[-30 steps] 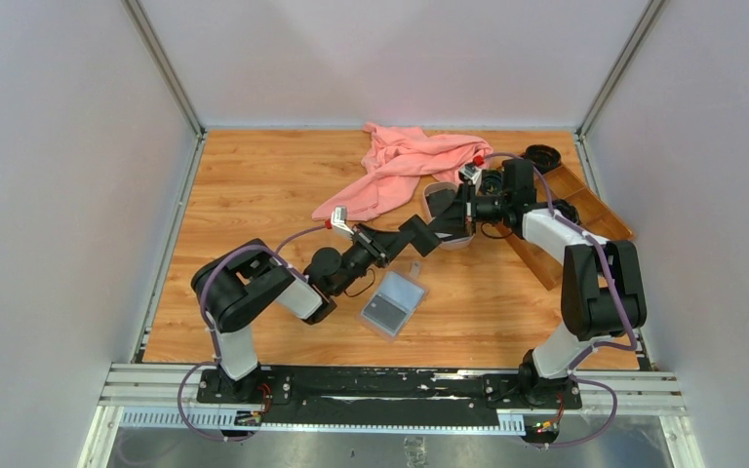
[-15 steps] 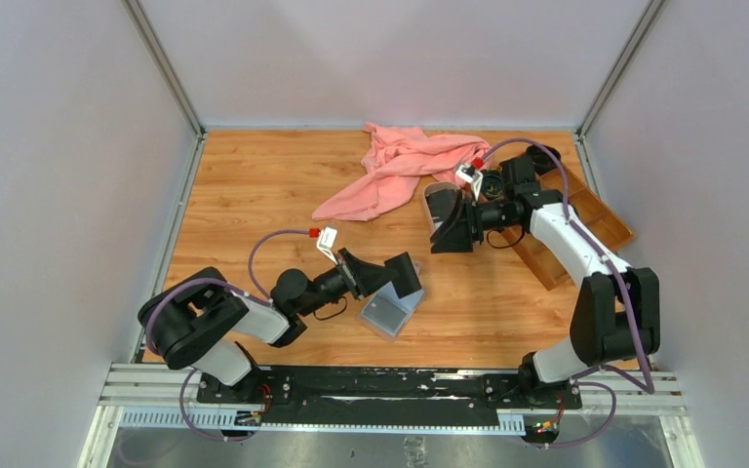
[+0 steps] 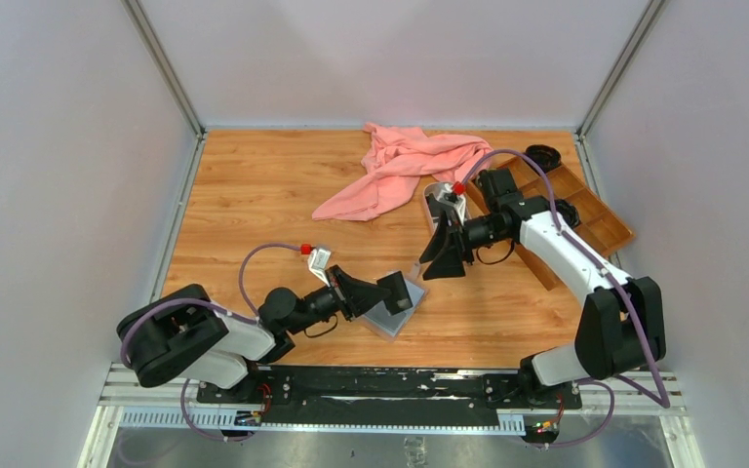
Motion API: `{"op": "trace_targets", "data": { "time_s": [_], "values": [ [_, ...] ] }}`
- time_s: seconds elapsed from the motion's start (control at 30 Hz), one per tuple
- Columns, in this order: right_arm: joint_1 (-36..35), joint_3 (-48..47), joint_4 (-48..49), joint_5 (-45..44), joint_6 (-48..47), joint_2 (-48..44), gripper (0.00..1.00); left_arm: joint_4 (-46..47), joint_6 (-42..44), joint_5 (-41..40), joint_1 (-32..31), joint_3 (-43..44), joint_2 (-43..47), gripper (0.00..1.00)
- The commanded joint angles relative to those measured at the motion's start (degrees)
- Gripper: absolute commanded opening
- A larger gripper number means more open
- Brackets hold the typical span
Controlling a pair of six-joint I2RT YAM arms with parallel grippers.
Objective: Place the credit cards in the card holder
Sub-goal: Pick up the credit card from the storage box.
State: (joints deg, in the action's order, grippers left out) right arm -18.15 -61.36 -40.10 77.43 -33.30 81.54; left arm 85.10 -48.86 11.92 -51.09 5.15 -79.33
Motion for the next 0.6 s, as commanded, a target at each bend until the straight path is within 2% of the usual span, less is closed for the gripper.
{"op": "trace_targets", "data": {
  "time_s": [0.0, 0.23, 0.57],
  "values": [
    [-0.7, 1.6, -1.7, 1.6, -3.1, -1.4, 0.62, 1.3, 5.4, -6.6, -2.7, -1.7, 2.2, 0.0],
    [-2.3, 2.2, -0.7, 4.1, -1.0, -0.3, 0.61, 1.0, 8.1, -11.6, -5.9, -1.7, 2.4, 0.0],
    [-6.8, 5.5, 11.8, 4.0, 12.5, 0.4, 0.55, 1.5, 7.8, -11.8, -8.1, 1.1, -1.4, 0.0]
  ]
}}
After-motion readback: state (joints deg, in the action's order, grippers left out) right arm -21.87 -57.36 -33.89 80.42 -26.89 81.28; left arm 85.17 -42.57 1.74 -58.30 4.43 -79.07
